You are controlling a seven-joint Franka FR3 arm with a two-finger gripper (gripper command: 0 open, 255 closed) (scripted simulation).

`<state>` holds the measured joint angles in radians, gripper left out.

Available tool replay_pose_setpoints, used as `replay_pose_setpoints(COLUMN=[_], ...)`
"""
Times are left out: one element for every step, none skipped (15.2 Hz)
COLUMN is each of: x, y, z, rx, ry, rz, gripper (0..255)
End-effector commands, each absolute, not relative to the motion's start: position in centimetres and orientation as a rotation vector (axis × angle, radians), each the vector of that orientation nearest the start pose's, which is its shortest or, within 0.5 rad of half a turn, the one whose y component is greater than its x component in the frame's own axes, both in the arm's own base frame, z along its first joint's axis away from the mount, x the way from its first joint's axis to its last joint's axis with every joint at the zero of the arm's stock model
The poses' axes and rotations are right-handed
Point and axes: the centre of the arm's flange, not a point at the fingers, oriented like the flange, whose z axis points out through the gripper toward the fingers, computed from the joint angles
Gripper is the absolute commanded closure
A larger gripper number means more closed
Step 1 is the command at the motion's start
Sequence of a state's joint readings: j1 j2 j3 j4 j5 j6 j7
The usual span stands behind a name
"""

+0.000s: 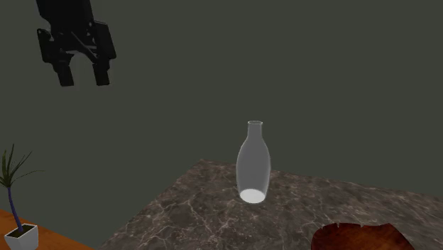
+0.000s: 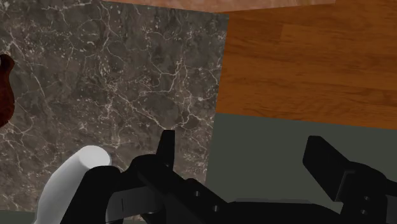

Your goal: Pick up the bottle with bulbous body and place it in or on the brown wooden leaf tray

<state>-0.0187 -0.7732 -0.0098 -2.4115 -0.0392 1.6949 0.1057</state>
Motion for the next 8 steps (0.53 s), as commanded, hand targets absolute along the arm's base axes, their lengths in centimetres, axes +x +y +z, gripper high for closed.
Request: replay_pose_setpoints(x=[32.1,32.9,33.8,34.6,35.4,36.3,37.1,37.9], y=[-1.4,-2.4,-3.4,-4.4,-5.4,-6.4,-7.4,-8.4], z=[57.1,56.8,56.5,56.2,55.9,55.6,55.3,55.0], rx=[-3.164,-3.163,-3.162,-3.162,-3.161,-3.161,-3.16,-3.159], ry=[0.202,0.208,0.213,0.219,0.224,0.23,0.235,0.24], rz=[-0.092,-0.089,-0.086,-0.083,-0.081,-0.078,-0.075,-0.072], gripper=[0,0,0,0,0,0,0,0])
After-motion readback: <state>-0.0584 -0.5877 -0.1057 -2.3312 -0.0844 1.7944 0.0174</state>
